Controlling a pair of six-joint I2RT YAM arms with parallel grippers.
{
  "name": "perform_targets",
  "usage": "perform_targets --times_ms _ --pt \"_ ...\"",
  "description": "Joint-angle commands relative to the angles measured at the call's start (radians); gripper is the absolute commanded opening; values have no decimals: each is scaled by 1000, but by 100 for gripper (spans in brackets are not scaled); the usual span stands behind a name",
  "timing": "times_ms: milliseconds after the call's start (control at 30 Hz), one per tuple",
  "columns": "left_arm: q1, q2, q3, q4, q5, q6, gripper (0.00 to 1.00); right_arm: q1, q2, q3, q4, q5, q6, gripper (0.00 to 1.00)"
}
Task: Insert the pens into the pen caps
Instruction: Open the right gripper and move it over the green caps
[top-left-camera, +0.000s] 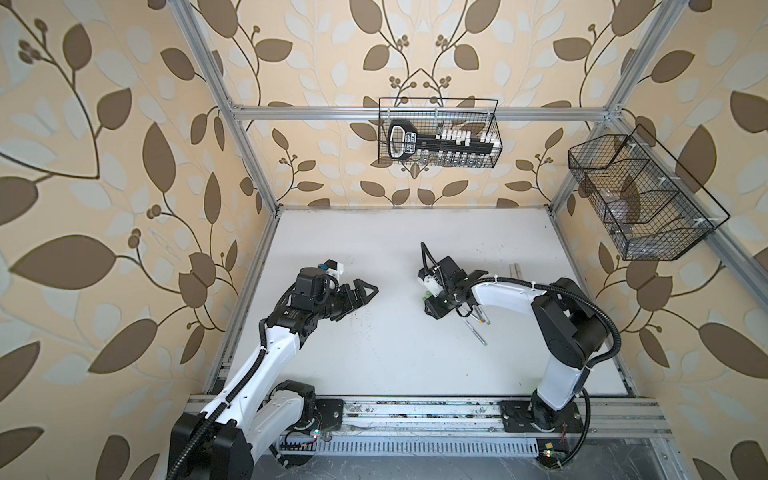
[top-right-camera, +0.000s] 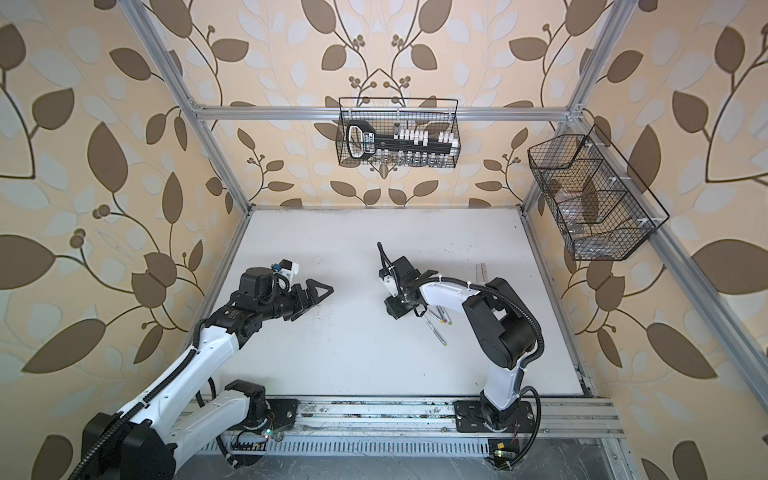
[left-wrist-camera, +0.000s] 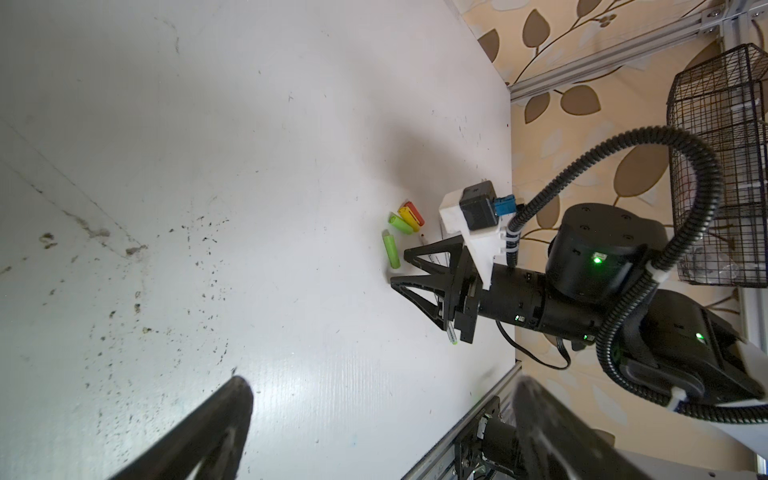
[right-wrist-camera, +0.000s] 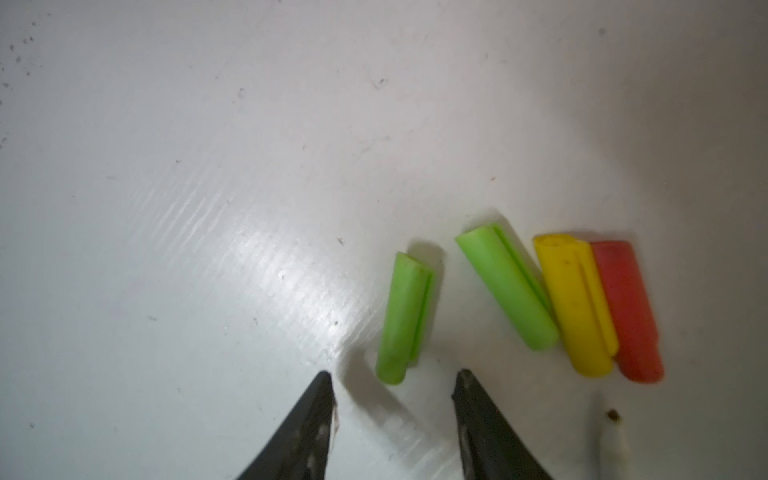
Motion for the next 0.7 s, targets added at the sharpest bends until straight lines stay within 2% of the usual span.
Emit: perform_targets --times_ms 0,300,667 --pt "8 -25 -4 9 -8 31 99 -11 -24 39 -28 -44 -25 50" --pt "8 -26 -2 8 -9 31 99 -9 58 162 -112 -53 -23 51" --pt "8 -26 0 5 -8 32 99 19 99 229 -157 27 40 49"
